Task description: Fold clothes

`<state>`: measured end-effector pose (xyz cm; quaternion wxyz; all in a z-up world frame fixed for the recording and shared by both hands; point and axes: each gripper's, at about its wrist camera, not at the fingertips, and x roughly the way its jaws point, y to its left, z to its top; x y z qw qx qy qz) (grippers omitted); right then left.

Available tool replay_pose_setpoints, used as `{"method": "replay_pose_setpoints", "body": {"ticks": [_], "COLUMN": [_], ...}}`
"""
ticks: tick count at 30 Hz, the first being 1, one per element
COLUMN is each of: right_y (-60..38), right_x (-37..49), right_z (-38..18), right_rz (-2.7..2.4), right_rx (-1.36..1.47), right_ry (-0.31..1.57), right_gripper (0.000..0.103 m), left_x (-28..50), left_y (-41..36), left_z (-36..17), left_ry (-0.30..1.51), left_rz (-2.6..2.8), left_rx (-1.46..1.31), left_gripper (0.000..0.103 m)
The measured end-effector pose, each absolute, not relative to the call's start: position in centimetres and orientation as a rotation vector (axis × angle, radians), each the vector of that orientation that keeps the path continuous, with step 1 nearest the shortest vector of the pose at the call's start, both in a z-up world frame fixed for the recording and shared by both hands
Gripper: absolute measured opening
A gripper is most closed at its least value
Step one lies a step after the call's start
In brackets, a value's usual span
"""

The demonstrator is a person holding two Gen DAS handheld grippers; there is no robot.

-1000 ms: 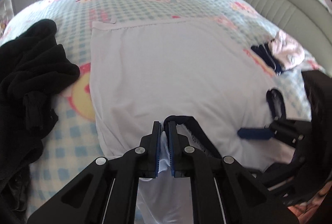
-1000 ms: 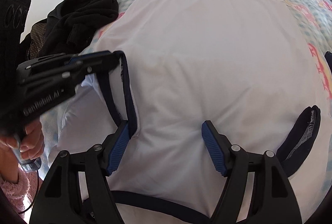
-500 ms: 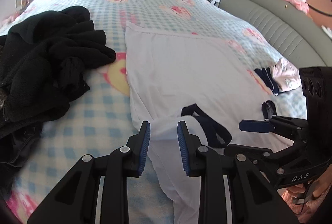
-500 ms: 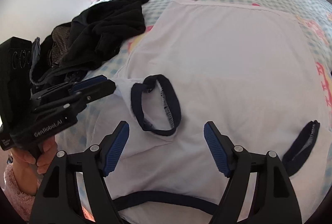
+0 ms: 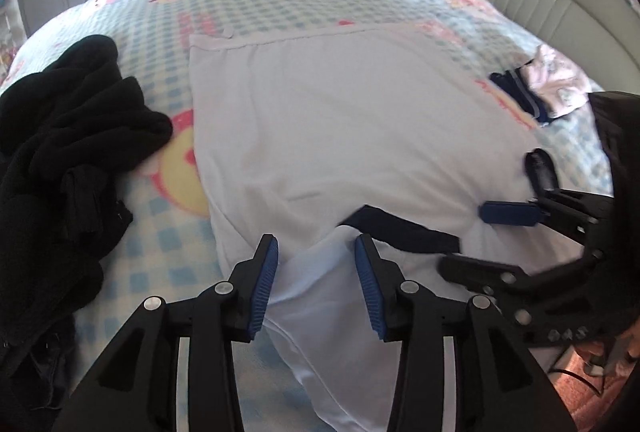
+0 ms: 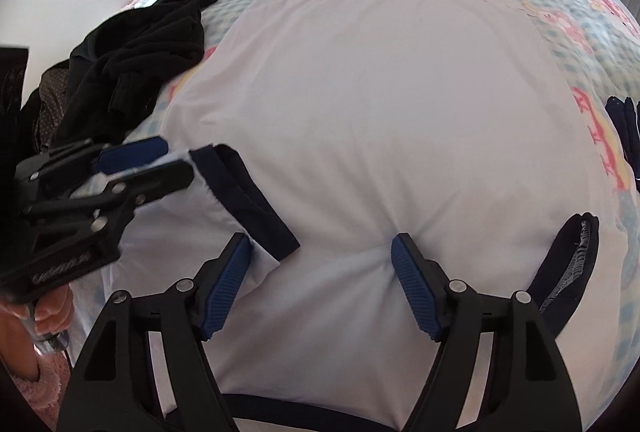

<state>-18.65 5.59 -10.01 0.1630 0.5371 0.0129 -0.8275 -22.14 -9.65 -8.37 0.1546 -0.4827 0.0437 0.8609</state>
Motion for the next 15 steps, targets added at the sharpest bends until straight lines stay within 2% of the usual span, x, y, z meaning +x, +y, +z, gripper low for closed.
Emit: {"method": "replay_pose_setpoints", "body": {"ticks": [2,7,12,15], "right_y": [5.5,6.9,7.6,8.7], "right_x": [-18.2,-16.5,-13.7,-11.4], "right_z": [-9.9,-8.0,-6.5,-6.1], "right_rz": [-2.353,-2.313,-2.274,-2.277], "right_rx": [1.527,1.494,1.46,1.439], "right_ry": [0.064,-0.001,-0.04,-0.012], "right_gripper": [0.074,0.074,0.074,0.074], "left_x": [-22.3,-16.9,-10.4,-7.9], "left_y": [-10.4,-12.9,-13.2,-12.7], "left_z": [-8.3,-5.1,-5.6,-7.1], "left_ry": [0.061,-0.242,-0.34,-0.337], "left_rz": [2.526,2.592,2.586,2.551], "left_rx": [-1.414,-1.246,-1.304,-1.38], "left_gripper": [0.042,0.042,0.042,0.042]}}
